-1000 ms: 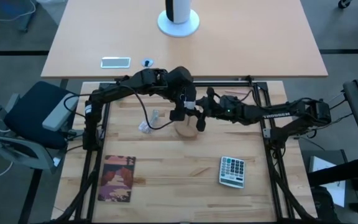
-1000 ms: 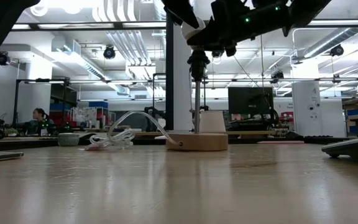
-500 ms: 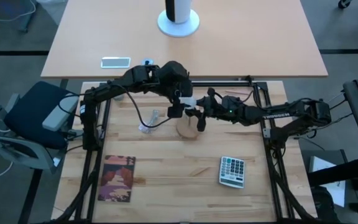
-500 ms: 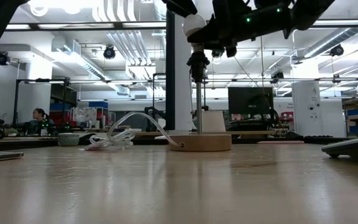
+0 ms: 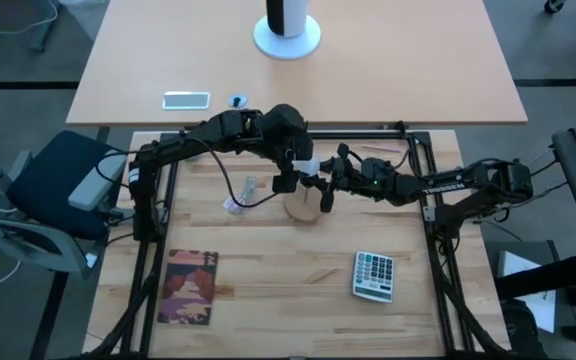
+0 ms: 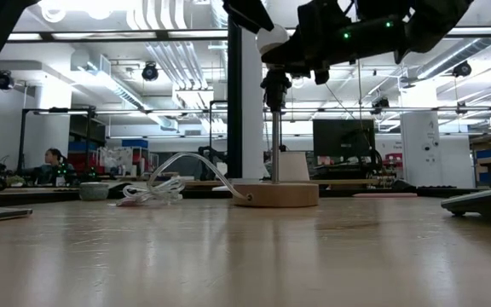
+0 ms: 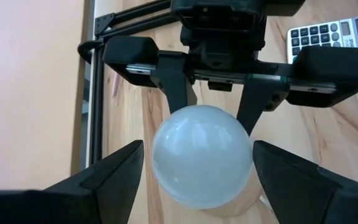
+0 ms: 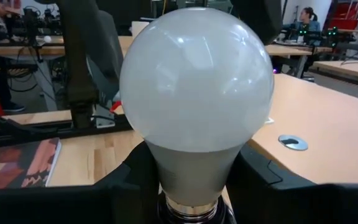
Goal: Screw lightbulb
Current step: Insert the lightbulb into the lamp
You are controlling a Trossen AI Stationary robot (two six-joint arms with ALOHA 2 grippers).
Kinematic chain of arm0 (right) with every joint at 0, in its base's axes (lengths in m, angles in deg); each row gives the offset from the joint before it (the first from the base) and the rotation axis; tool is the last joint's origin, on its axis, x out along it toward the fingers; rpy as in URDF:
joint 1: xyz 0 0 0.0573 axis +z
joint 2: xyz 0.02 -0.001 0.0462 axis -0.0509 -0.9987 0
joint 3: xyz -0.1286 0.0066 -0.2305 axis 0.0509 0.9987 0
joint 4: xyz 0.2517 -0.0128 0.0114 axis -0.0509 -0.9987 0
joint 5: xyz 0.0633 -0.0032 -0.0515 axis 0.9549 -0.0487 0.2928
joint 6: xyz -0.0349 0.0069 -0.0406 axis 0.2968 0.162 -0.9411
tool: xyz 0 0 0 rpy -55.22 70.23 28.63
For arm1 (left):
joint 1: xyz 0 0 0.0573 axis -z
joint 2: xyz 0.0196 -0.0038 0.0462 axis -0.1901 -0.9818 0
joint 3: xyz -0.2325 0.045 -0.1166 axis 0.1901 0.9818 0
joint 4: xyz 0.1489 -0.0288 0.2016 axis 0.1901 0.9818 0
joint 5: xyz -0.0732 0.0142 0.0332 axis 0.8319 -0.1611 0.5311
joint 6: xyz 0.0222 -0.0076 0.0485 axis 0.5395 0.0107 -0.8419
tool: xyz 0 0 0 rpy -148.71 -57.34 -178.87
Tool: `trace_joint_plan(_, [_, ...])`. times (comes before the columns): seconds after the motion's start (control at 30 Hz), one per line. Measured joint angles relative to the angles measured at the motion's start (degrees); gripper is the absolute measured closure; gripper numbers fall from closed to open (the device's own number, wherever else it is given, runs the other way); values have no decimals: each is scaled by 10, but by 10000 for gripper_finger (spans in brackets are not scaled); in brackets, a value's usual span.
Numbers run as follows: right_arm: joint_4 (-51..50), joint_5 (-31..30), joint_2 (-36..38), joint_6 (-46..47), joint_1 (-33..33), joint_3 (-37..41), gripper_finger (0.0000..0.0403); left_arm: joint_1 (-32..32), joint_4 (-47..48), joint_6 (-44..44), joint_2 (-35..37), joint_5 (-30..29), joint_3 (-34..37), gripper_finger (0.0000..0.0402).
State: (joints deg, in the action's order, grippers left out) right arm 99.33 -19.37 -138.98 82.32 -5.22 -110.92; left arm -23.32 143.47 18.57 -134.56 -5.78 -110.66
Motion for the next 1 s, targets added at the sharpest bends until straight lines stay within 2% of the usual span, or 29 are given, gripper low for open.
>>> trace_joint_plan(0.13, [-8,0,0,0,0,0,268,0,-12,0,0,0,7,111])
trace_joint_plan(0.33, [-22,0,1,4,4,0,176,0,-22,-2,0,-1,20,111])
trace_joint_plan(0.47, [-38,1,12,12,7,0,149,0,-22,-1,0,-2,20,111])
trace_joint_plan(0.63, [-88,-15,39,13,12,0,152,0,-22,8,0,-4,20,111])
trace_joint_plan(1.0, [-113,-28,63,-6,13,-11,199,0,-9,21,1,-27,20,111])
